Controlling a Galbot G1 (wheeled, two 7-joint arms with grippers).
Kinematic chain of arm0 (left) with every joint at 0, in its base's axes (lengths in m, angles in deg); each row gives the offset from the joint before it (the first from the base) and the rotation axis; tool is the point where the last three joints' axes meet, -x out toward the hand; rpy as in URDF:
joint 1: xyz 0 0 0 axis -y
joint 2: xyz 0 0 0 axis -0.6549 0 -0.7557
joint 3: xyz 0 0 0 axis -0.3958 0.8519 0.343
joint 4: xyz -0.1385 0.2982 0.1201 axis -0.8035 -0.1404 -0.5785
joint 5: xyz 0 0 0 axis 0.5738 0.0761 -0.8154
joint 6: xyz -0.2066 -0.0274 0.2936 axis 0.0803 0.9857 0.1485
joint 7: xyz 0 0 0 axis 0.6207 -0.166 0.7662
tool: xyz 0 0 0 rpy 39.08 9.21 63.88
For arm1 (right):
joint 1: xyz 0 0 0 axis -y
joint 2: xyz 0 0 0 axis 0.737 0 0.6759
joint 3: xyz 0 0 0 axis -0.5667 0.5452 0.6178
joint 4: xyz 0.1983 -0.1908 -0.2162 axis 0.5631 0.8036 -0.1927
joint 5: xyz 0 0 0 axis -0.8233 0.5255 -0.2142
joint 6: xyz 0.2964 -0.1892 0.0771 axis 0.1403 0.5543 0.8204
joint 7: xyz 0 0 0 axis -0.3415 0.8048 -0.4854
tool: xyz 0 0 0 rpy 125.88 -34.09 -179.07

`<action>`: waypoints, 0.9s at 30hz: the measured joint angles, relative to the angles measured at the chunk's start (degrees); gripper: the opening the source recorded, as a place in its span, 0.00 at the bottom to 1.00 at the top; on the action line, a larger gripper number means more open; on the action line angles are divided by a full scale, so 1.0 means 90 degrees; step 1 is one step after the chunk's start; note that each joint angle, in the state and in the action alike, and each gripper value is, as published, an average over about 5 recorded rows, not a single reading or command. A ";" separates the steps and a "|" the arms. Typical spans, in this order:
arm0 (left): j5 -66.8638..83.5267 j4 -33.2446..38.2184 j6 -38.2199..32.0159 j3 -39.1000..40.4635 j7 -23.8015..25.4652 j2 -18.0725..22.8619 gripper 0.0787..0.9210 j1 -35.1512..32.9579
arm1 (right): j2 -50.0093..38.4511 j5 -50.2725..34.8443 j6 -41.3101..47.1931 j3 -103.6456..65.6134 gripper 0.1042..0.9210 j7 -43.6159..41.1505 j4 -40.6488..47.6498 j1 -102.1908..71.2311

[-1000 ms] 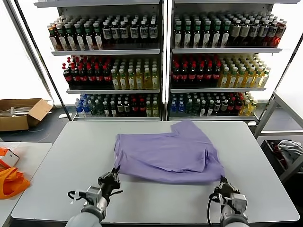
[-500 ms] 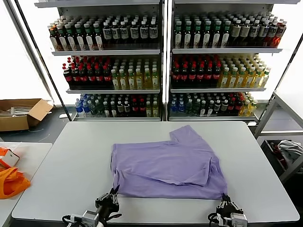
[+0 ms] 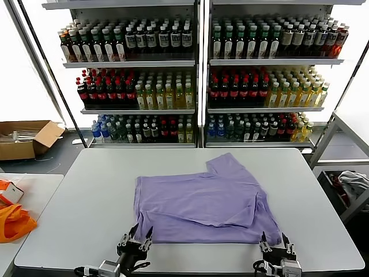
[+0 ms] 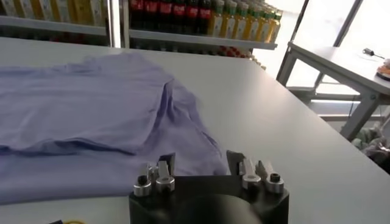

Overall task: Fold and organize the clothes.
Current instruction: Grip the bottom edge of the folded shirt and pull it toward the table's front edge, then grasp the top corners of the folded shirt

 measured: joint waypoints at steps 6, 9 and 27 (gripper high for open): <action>0.0010 -0.0201 0.0068 -0.0024 0.0098 -0.0023 0.82 0.0358 | 0.0008 0.0009 0.0132 0.0067 0.88 0.0027 0.0460 0.0707; 0.0058 -0.0331 0.0116 -0.0021 0.0116 -0.0059 0.87 0.0576 | 0.0030 0.0008 0.0183 0.0115 0.88 0.0054 0.0727 0.1085; 0.0608 -0.1427 0.0483 0.0129 0.0119 -0.0309 0.88 0.2189 | 0.0069 -0.0344 0.0314 0.0527 0.88 0.0141 0.2075 0.3450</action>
